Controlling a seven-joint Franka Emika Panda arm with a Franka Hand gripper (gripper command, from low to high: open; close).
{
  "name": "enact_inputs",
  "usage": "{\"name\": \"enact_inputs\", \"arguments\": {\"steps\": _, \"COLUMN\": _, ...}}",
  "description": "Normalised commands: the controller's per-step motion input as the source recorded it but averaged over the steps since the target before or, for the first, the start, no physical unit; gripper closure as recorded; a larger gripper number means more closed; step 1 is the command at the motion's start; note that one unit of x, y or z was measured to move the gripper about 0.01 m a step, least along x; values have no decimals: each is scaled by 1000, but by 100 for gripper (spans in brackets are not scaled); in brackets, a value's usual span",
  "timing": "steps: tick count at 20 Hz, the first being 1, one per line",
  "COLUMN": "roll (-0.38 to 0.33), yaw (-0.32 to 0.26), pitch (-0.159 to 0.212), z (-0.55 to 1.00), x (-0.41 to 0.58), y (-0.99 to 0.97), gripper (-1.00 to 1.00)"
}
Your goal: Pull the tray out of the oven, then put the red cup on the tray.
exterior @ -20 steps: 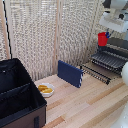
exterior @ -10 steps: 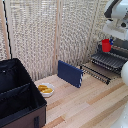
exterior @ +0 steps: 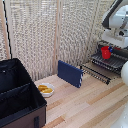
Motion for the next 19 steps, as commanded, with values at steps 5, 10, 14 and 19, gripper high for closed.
{"name": "enact_inputs", "arguments": {"steps": 5, "roll": 15, "yaw": -11, "pitch": 47, "z": -53, "x": 7, "y": 0, "gripper": -100}}
{"name": "enact_inputs", "arguments": {"steps": 10, "roll": 17, "yaw": -36, "pitch": 74, "z": 226, "x": 64, "y": -2, "gripper": -100}}
{"name": "enact_inputs", "arguments": {"steps": 14, "roll": 0, "yaw": -89, "pitch": 16, "z": 792, "x": 198, "y": -5, "gripper": -100}}
{"name": "enact_inputs", "arguments": {"steps": 19, "roll": -6, "yaw": -21, "pitch": 54, "z": 937, "x": 139, "y": -8, "gripper": -100}}
